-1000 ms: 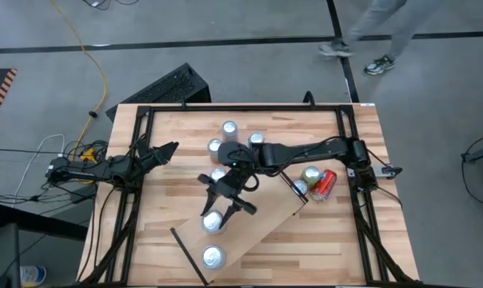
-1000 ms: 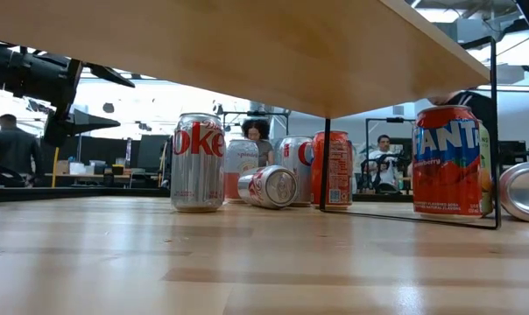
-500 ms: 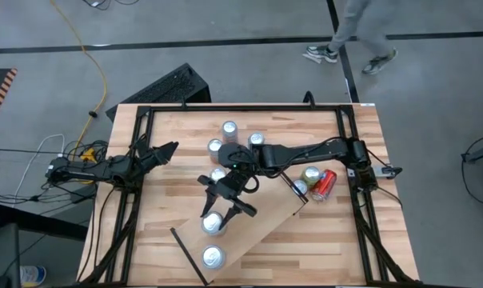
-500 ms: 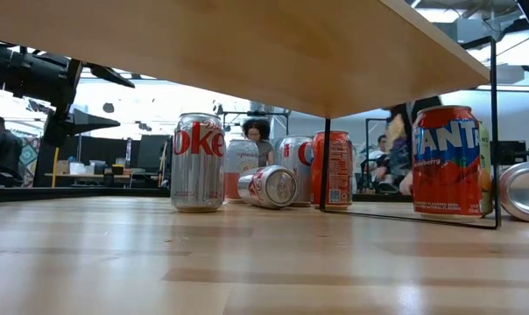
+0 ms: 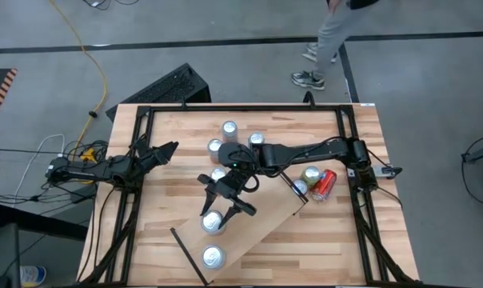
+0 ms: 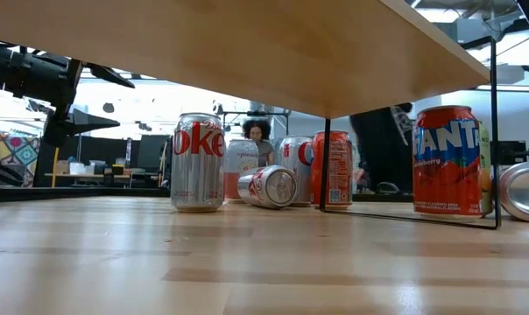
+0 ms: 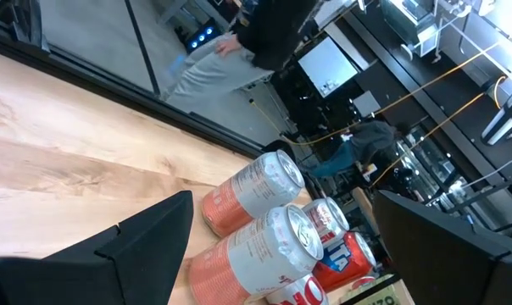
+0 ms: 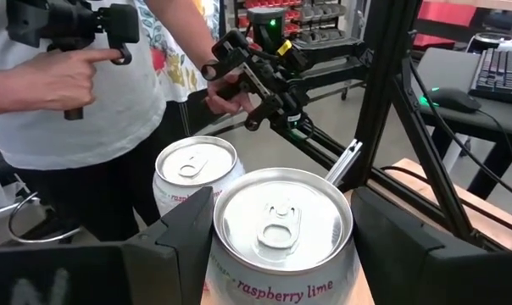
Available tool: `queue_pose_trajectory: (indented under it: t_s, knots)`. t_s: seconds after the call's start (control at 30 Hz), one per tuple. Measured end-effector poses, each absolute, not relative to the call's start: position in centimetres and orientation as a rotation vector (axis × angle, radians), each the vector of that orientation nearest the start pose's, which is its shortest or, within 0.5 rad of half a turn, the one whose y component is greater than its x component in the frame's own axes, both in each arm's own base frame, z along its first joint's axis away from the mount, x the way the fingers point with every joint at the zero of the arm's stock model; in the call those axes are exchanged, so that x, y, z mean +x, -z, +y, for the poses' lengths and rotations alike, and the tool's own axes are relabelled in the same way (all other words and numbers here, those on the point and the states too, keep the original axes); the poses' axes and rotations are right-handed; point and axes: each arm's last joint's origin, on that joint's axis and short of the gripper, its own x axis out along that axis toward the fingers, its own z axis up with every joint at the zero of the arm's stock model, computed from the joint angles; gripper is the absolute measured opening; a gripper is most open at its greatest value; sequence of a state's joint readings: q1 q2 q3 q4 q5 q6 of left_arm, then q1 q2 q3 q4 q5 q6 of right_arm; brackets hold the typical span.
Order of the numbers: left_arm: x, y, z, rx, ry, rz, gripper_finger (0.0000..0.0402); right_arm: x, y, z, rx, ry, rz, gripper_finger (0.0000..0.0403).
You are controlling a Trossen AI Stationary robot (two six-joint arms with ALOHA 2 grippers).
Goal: Place canned beverage on shelf
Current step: Put the pink white soda can on the shelf aligned with the other pink white soda can
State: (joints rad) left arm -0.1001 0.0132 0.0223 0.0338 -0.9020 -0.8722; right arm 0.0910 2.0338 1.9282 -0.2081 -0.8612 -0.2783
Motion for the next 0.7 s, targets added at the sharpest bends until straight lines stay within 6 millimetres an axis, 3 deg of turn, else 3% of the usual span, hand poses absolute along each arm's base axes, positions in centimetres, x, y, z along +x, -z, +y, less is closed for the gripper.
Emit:
queue_pose_trajectory:
  t_s: [0.33, 0.7]
  knots:
    - [8.8, -17.3, 1.4, -0.845, -0.733, -0.386, 0.0351, 46.6, -33.3, 6.5, -0.136, -0.979, 0.191, 0.0244]
    - [8.8, -17.3, 1.4, -0.847, -0.733, -0.387, 0.0351, 46.6, -33.4, 6.4, -0.140, -0.981, 0.183, 0.0244]
